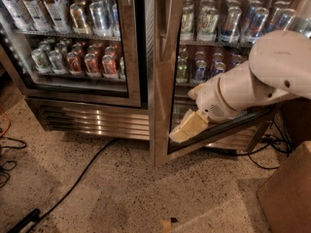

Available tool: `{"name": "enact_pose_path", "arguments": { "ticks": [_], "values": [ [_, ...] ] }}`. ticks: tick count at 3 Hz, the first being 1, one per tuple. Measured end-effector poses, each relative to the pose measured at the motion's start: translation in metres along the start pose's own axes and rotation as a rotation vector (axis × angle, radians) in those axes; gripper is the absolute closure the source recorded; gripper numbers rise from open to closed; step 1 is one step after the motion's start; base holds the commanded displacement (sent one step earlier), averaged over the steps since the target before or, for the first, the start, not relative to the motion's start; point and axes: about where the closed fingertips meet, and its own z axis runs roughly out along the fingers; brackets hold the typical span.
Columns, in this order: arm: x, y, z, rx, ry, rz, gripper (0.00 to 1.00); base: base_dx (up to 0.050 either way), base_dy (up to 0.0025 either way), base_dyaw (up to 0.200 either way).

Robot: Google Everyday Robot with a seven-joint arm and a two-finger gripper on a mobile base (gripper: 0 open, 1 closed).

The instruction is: Open right fridge door

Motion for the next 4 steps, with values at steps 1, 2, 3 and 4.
{"name": "enact_pose_path", "arguments": {
  "ticks": [1,2,3,4],
  "values": [
    [0.023,0.016,0.014,-0.011,-0.033,0.011,0.42,0.000,0.00000,0.000],
    [0.035,0.028,0.025,-0.022,-0.050,0.011,0.65,0.000,0.00000,0.000],
    [0.040,0.042,0.036,-0.038,-0.050,-0.002,0.89,0.000,0.00000,0.000],
    [0.046,0.056,0.047,-0.052,-0.048,-0.006,1.00,0.000,0.00000,0.000]
  ]
}}
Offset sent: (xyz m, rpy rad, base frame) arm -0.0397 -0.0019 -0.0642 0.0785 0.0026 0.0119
